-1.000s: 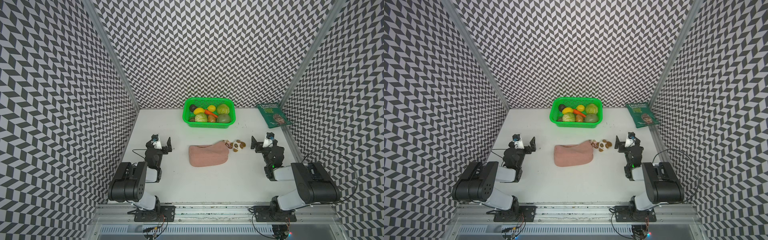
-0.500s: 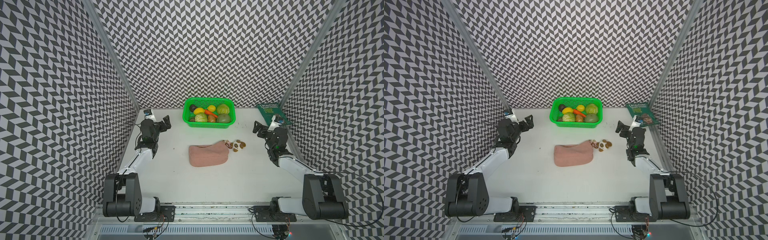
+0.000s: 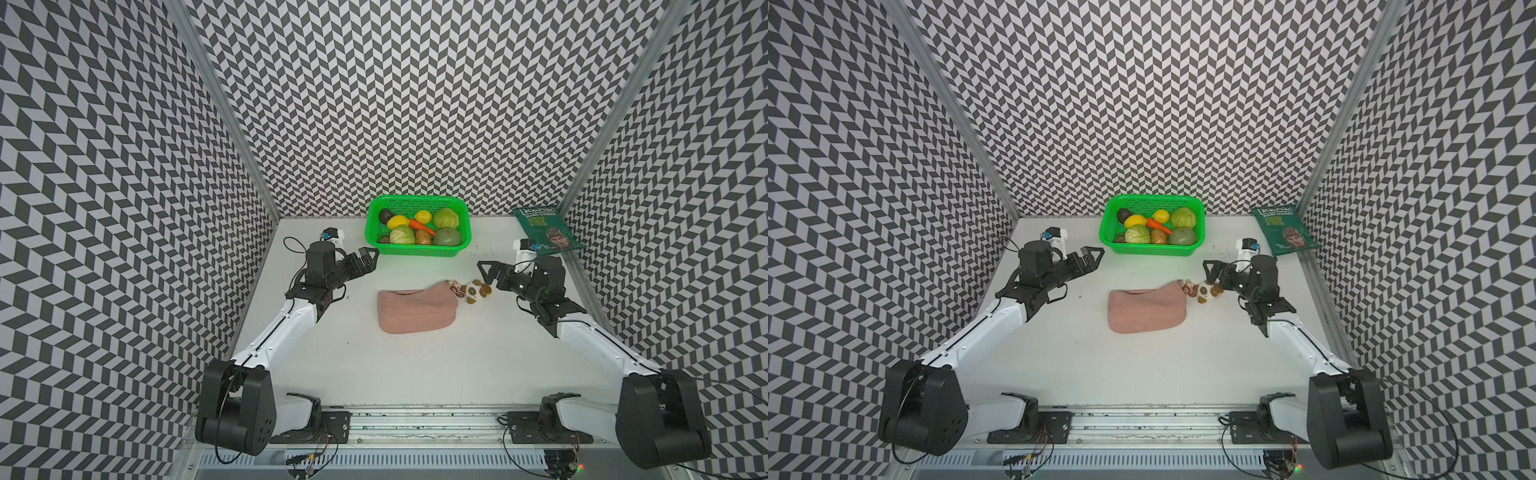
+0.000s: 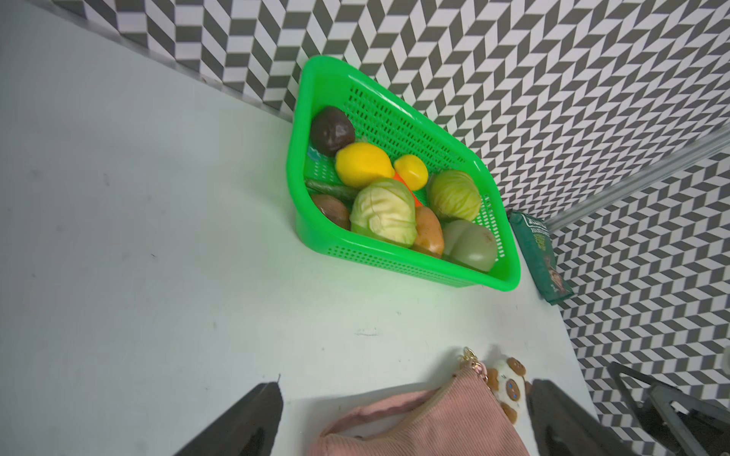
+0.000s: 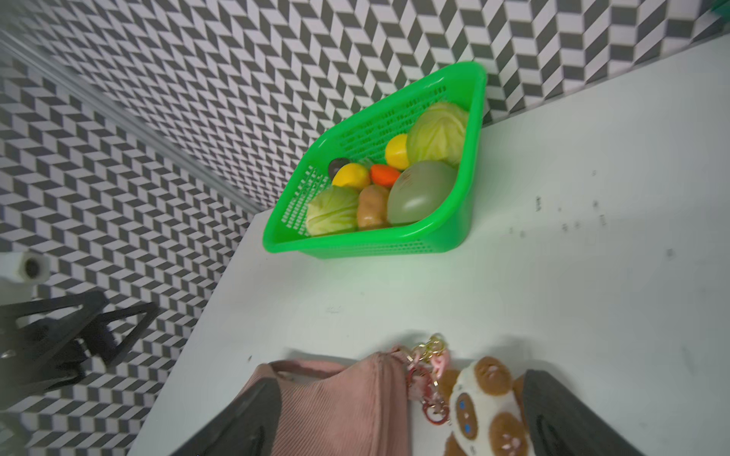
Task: Remove the decoration from the bag
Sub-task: Move the bag to the center of the board.
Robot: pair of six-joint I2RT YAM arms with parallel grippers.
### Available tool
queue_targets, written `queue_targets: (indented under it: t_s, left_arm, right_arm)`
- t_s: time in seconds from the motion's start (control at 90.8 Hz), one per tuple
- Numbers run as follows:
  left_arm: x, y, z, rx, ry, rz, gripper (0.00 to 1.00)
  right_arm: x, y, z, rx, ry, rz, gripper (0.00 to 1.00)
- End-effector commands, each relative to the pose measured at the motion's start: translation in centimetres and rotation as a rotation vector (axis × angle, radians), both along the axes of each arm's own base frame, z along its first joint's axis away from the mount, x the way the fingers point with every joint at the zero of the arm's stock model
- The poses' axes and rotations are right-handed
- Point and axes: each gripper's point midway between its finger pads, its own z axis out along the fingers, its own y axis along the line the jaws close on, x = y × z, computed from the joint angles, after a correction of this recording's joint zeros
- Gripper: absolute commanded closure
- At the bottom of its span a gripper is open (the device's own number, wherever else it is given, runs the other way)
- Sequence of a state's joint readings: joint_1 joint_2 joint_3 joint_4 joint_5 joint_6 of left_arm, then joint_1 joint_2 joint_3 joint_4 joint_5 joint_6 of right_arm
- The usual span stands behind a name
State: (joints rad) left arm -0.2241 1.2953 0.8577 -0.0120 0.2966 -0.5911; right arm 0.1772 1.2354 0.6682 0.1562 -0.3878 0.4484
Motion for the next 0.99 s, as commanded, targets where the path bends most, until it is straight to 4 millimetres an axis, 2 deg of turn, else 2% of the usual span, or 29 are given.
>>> queue_targets:
  t_s: [0.0, 0.154, 0.264, 0.54, 0.738, 0.98]
  left_arm:
    - [-1.9, -1.7, -0.7, -0.06, 0.058, -0.04, 0.0]
    - [-3.7, -2.7, -2.6, -0.08, 0.107, -0.051, 0.0]
    - [-4.3, -2.9, -3.8, -0.088, 0.129, -0.047, 0.0]
    - [-2.8, -4.2, -6.4, -0.073, 0.22, -0.08, 0.0]
    - [-2.0, -4.8, -8.1, -0.045, 0.296, -0.1, 0.0]
    - [-2.9, -4.3, -9.2, -0.04, 0.326, -0.086, 0.0]
  right_arm:
    - [-1.7, 3.4, -0.5, 0.07, 0.052, 0.087, 0.03]
    - [-2.3, 6.6, -1.9, 0.104, 0.121, 0.159, 0.04]
    - [-2.5, 7.7, -2.6, 0.107, 0.146, 0.19, 0.04]
    - [-1.8, 9.1, -5.9, 0.07, 0.219, 0.26, 0.06]
    - [-1.3, 10.5, -7.3, 0.085, 0.246, 0.325, 0.11]
    - [-3.1, 12.6, -7.8, 0.106, 0.269, 0.39, 0.12]
